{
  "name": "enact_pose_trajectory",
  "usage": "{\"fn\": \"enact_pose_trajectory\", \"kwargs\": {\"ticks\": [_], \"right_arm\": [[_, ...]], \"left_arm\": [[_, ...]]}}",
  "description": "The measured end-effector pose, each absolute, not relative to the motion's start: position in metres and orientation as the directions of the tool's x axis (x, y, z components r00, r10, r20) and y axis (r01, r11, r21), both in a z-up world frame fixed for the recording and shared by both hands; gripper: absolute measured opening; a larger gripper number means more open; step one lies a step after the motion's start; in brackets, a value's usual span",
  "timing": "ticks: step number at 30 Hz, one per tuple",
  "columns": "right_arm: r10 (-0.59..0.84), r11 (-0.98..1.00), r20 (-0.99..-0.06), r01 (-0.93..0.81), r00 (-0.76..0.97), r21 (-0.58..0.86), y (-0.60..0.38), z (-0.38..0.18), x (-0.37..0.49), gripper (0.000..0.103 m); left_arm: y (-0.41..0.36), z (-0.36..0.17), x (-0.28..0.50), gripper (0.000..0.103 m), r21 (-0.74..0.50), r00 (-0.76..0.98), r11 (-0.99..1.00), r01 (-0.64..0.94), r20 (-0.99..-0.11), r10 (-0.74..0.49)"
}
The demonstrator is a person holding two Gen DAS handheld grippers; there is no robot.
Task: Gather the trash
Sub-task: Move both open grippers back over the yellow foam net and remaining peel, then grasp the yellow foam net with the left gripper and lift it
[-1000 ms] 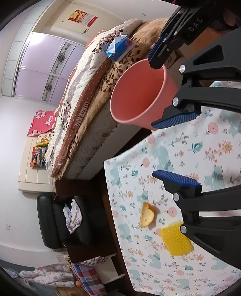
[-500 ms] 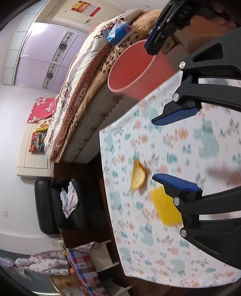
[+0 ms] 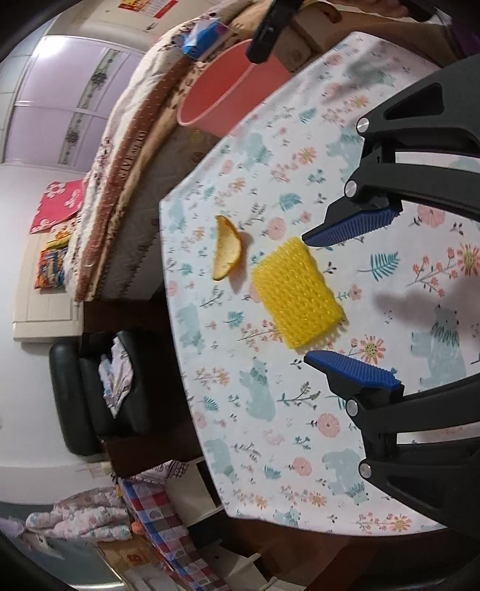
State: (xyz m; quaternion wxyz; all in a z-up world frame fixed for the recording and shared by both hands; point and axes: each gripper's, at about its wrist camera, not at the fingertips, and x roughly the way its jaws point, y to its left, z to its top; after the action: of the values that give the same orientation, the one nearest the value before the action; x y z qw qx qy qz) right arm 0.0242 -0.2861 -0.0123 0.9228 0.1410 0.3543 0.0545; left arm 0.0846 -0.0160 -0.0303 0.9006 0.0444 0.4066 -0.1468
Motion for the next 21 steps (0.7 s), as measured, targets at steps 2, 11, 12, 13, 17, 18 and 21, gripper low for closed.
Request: {"fn": "enact_pose_trajectory", "kwargs": {"ticks": [2, 11, 12, 13, 17, 18, 21], "right_arm": [[0.2, 0.954, -0.645, 0.004, 0.738, 0.301, -0.286, -0.014, 0.027, 0.038], [0.204, 0.952, -0.664, 0.013, 0.72, 0.307, -0.286, -0.022, 0.038, 0.038], [0.207, 0.951, -0.665, 0.011, 0.718, 0.308, -0.285, -0.022, 0.039, 0.038], [0.21, 0.951, -0.667, 0.008, 0.715, 0.308, -0.284, -0.023, 0.041, 0.038], [0.22, 0.954, -0.672, -0.012, 0.707, 0.3, -0.276, -0.024, 0.049, 0.038], [0.222, 0.955, -0.674, -0.017, 0.705, 0.297, -0.274, -0.024, 0.05, 0.038], [0.238, 0.955, -0.678, -0.04, 0.695, 0.294, -0.264, -0.025, 0.057, 0.038]], "left_arm": [[-0.017, -0.039, 0.091, 0.058, -0.042, 0.605, 0.952, 0.304, -0.763, -0.227], [-0.019, -0.055, 0.119, 0.058, -0.048, 0.582, 0.958, 0.283, -0.785, -0.211], [-0.02, -0.056, 0.121, 0.058, -0.046, 0.579, 0.958, 0.284, -0.788, -0.21], [-0.021, -0.058, 0.122, 0.058, -0.041, 0.575, 0.957, 0.287, -0.792, -0.206], [-0.023, -0.065, 0.12, 0.044, -0.051, 0.56, 0.953, 0.297, -0.799, -0.217], [-0.023, -0.066, 0.118, 0.039, -0.055, 0.564, 0.953, 0.298, -0.796, -0.222], [-0.022, -0.065, 0.114, 0.023, -0.067, 0.563, 0.948, 0.31, -0.791, -0.24]]}}
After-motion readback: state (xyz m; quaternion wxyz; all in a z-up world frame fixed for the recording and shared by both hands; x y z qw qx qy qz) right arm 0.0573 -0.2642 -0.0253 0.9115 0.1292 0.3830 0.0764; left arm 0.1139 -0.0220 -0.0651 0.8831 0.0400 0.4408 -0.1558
